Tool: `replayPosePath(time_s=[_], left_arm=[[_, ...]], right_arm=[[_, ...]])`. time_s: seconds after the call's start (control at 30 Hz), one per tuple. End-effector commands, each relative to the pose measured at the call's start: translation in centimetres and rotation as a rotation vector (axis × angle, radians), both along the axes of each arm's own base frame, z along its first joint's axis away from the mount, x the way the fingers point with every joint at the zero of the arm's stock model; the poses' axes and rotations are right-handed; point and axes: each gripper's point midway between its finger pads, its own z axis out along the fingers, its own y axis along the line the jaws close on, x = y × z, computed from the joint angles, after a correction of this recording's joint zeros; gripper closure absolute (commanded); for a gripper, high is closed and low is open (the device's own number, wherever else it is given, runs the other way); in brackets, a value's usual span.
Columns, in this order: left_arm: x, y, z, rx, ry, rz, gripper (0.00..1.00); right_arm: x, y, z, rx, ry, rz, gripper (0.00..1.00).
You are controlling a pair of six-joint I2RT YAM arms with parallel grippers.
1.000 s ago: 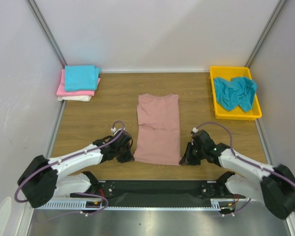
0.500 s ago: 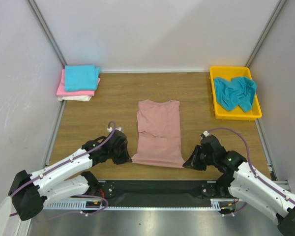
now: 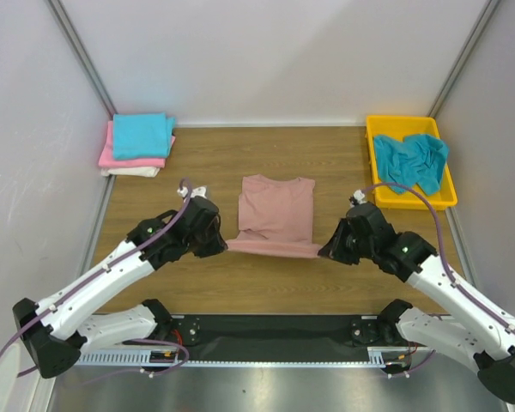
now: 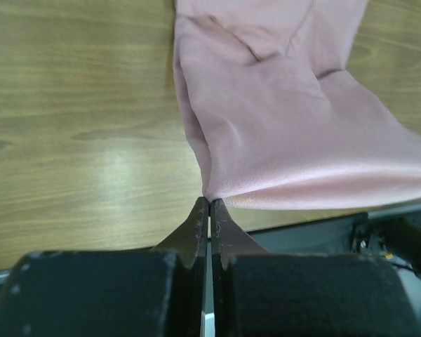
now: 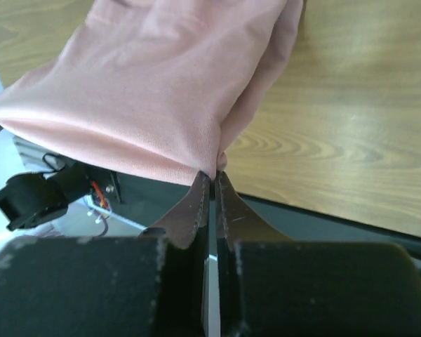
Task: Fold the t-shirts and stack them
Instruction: Fold the tshirt
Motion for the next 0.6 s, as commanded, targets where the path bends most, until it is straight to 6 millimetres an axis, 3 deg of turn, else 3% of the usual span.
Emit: replayPosePath(time_s=[0.0,0.07,0.2,0.37,0.57], left_arm=[[2.2,2.0,0.7,0.111,-0.052,0.035,1.00],[3.2,1.8,0.4,0.132,-0.045,0.033,1.00],[6.4,1.7,1.6,0.114,-0.089,0.071,1.00],[9.9,0.5,2.0,0.113,-0.118,0.057,1.00],[12.5,0.3,3.3,0.115,-0.145,0.074,1.00]], right_arm=[[2.7,-2.2,1.0,-0.146,-0.078,-0.032,1.00],[4.1,-2.3,1.3,-0.158,-0.089,-0.043,1.00],[7.2,-2.7,0.6,-0.209,-0.120,-0.037,1.00],[11.6,-3.6,2.0,-0.200,-0.185,-0.085,1.00],[14.7,-2.7,2.7,-0.210,-0.235,-0.056,1.00]])
